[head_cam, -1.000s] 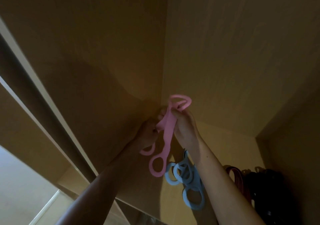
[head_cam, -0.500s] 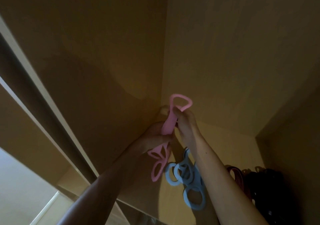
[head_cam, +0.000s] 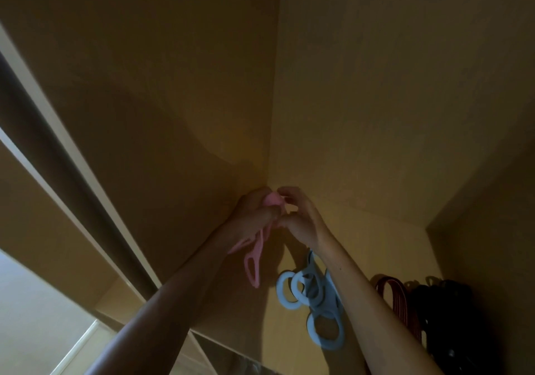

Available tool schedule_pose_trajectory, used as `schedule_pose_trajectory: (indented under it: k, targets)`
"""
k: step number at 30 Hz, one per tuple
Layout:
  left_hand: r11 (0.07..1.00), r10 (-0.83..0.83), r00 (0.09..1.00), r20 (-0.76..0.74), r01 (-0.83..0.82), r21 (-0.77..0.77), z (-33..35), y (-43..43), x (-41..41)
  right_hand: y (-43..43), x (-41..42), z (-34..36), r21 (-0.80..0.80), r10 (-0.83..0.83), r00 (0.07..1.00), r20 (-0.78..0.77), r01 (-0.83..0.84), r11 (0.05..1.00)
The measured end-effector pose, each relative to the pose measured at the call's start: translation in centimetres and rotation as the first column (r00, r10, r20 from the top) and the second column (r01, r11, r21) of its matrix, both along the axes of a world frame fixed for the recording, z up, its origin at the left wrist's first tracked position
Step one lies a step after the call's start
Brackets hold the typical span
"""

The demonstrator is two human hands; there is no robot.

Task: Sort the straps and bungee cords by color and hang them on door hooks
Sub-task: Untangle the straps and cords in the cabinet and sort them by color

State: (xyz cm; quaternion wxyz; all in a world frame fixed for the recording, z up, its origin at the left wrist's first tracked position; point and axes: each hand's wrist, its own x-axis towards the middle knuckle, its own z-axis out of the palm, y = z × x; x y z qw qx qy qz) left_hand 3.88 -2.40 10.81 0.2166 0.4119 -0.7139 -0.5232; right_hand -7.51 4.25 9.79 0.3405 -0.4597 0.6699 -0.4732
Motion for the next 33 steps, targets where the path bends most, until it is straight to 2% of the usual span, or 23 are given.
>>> schedule_pose_trajectory:
  k: [1, 3, 6, 9, 13, 16, 18, 21, 24, 27, 29, 31, 33]
  targets:
    - [1.000, -0.011, 1.000, 0.015, 0.011, -0.005, 0.3, -0.2, -0.1, 0.0, 0.2, -0.2, -0.002, 0.084, 0.996, 0.013, -0.084, 0.996]
    - [0.998, -0.059, 0.997, 0.058, 0.060, -0.021, 0.9, -0.4, 0.0, 0.0, 0.5, -0.6, -0.015, 0.132, 0.990, -0.058, -0.133, 0.991]
    - [0.986, -0.151, 0.984, 0.098, 0.157, -0.053, 1.0, -0.4, 0.2, -0.3, 0.4, -1.0, -0.071, -0.012, 0.948, -0.318, -0.012, 0.997]
    - [0.975, -0.163, 0.974, 0.157, 0.183, -0.122, 0.4, -0.5, 0.1, -0.3, 0.4, -1.5, -0.136, -0.119, 0.910, -0.396, 0.070, 0.988]
    - [0.980, -0.112, 0.976, 0.186, 0.140, -0.141, -0.3, -1.1, 0.5, -0.3, -0.1, -1.8, -0.092, -0.196, 0.913, -0.357, 0.174, 0.980]
    - [0.989, -0.053, 0.988, 0.142, 0.072, -0.132, -0.5, -1.6, 0.9, -0.2, -0.4, -2.2, -0.080, -0.217, 0.957, -0.191, 0.205, 0.975]
    - [0.991, 0.026, 0.997, 0.077, -0.015, -0.132, -0.3, -1.9, 0.7, 0.2, 0.0, -2.6, -0.046, -0.151, 0.978, -0.143, 0.146, 0.988]
    - [0.986, 0.097, 0.995, -0.018, -0.098, -0.136, 0.2, -2.2, 0.2, 0.3, 1.0, -3.7, 0.008, 0.011, 0.985, -0.172, -0.009, 1.000]
    - [0.984, 0.110, 0.991, -0.076, -0.120, -0.132, 0.9, -2.2, -0.5, 0.3, 2.6, -4.9, -0.054, 0.159, 0.987, -0.024, -0.160, 0.986]
    - [0.989, 0.083, 0.996, -0.025, -0.085, -0.124, 1.2, -2.3, -1.2, 0.5, 4.0, -5.5, -0.035, 0.117, 0.986, 0.116, -0.114, 0.993]
    - [0.993, 0.076, 0.997, 0.028, -0.073, -0.090, 0.9, -2.3, -1.5, 0.2, 4.8, -6.5, 0.012, 0.016, 0.998, 0.060, -0.017, 1.000]
    - [0.994, 0.098, 0.993, 0.059, -0.095, -0.056, 0.4, -2.2, -1.6, -0.3, 5.5, -7.4, 0.090, -0.139, 0.982, -0.125, 0.151, 0.984]
    - [0.994, 0.111, 0.990, 0.088, -0.110, -0.015, -0.1, -2.1, -1.6, -0.5, 6.2, -7.8, 0.118, -0.218, 0.961, -0.171, 0.240, 0.964]
